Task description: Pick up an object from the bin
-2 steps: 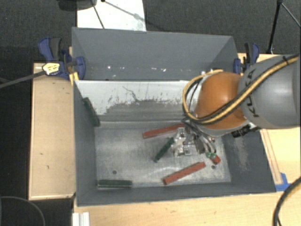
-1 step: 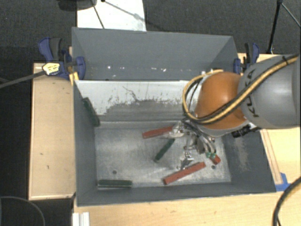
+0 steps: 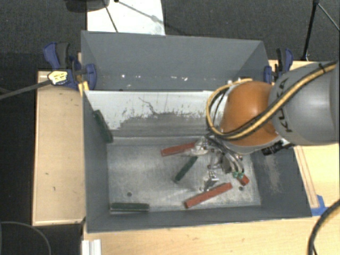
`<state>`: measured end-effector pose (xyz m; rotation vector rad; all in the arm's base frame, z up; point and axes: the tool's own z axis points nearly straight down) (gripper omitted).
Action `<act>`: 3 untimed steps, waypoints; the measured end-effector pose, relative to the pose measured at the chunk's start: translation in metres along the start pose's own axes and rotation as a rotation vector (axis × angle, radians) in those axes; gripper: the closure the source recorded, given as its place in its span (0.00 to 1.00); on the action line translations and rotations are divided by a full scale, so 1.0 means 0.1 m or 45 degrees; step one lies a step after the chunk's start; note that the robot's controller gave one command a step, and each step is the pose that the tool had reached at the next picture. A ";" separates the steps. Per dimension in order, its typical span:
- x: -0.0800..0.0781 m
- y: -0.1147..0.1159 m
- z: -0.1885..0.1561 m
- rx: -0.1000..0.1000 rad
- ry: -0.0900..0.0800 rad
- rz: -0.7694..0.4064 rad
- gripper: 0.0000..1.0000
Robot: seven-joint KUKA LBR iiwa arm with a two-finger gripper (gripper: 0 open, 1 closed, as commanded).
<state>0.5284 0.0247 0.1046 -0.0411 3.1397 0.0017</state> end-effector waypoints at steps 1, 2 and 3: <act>-0.65 0.58 0.28 0.000 -0.014 -0.053 1.00; -0.65 0.58 0.28 0.000 -0.014 -0.052 1.00; -0.60 0.63 -0.08 0.000 0.004 -0.049 1.00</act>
Offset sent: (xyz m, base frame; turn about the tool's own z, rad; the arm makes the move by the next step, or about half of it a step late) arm 0.0000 0.0000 0.0000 0.0000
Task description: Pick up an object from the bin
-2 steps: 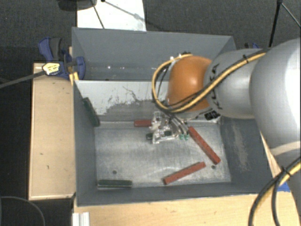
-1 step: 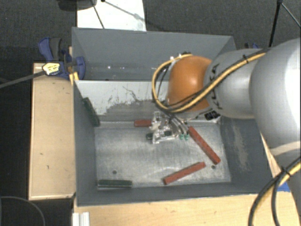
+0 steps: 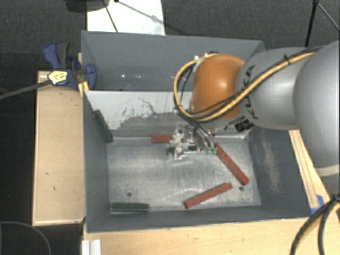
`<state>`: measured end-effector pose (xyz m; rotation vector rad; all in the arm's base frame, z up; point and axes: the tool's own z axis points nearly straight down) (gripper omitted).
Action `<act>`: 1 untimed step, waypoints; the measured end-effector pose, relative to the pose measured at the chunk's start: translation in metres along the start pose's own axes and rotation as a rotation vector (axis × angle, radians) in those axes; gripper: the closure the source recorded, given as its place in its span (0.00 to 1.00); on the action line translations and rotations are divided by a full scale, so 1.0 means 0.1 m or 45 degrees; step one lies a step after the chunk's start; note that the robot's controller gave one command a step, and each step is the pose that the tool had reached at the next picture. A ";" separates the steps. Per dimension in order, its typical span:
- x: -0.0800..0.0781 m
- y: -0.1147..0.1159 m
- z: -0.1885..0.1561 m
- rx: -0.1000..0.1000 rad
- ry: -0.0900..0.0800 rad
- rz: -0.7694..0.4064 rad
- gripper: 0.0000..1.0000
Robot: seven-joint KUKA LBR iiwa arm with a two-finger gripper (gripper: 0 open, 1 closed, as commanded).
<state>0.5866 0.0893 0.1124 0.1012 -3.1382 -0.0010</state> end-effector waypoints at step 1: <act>0.12 -0.06 -1.65 -0.001 -0.009 0.050 1.00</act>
Offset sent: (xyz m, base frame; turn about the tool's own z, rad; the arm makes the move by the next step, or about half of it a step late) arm 0.0000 0.0000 0.0000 0.0000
